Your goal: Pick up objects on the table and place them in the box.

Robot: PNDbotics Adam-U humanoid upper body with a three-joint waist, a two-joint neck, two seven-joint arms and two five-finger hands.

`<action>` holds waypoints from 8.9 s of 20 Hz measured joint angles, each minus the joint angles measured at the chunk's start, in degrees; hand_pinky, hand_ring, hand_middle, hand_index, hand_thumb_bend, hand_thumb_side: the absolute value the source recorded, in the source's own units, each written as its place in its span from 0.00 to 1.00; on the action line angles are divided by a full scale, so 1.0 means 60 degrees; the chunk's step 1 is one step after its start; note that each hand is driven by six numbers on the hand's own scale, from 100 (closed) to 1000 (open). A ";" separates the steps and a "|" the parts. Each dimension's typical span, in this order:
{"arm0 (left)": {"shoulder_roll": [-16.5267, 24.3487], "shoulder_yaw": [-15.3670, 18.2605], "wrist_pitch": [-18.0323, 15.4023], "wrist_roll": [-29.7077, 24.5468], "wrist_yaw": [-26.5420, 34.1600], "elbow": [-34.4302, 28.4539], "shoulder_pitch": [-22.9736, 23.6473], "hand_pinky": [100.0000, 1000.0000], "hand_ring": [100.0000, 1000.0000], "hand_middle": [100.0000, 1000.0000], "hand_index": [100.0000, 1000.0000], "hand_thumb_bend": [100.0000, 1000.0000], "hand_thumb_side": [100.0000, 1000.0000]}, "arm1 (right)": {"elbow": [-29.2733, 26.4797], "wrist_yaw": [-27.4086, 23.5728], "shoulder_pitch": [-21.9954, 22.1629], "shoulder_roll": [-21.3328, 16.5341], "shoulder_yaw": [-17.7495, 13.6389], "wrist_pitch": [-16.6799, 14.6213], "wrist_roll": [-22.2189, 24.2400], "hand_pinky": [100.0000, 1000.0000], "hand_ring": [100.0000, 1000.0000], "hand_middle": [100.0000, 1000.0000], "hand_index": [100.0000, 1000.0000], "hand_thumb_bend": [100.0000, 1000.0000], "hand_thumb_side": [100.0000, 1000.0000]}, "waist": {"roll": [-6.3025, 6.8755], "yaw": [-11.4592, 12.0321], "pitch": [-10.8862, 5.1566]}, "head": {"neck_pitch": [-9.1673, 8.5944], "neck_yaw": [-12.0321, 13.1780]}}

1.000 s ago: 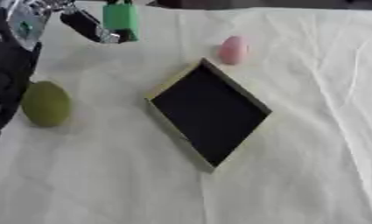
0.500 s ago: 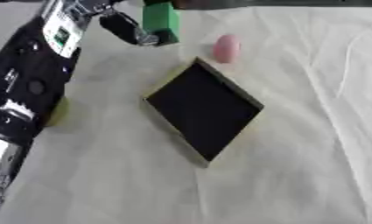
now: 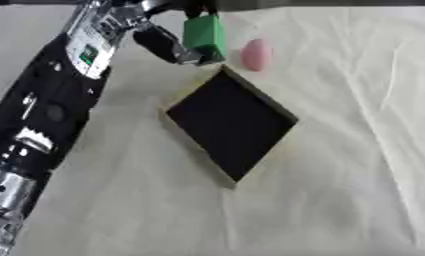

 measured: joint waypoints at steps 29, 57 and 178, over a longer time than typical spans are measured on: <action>-0.1265 -0.0672 0.0369 -0.0369 -0.2744 -0.0534 0.1459 0.56 0.48 0.39 0.60 0.00 0.17 | -0.0056 0.0075 0.0099 0.0011 -0.0067 0.0225 0.0078 0.93 0.73 0.57 0.74 0.00 0.52 | -0.0022 0.0103 0.0243 | 0.0094 -0.0147; -0.1428 -0.0635 -0.0365 0.0364 -0.5966 -0.1281 0.1934 1.00 0.97 0.90 0.99 0.05 0.13 | -0.0112 0.0078 0.0185 0.0065 -0.0127 0.0289 -0.0028 0.93 0.73 0.57 0.74 0.00 0.52 | -0.0001 0.0169 0.0168 | 0.0093 -0.0199; 0.5715 -0.0203 0.2711 -0.2711 0.1514 -0.4312 0.4884 0.96 0.92 0.86 0.96 0.00 0.62 | -0.0171 0.0159 0.0333 -0.0088 -0.0385 0.0400 0.0013 0.94 0.73 0.56 0.75 0.00 0.51 | -0.0034 0.0404 0.0660 | -0.0002 0.0647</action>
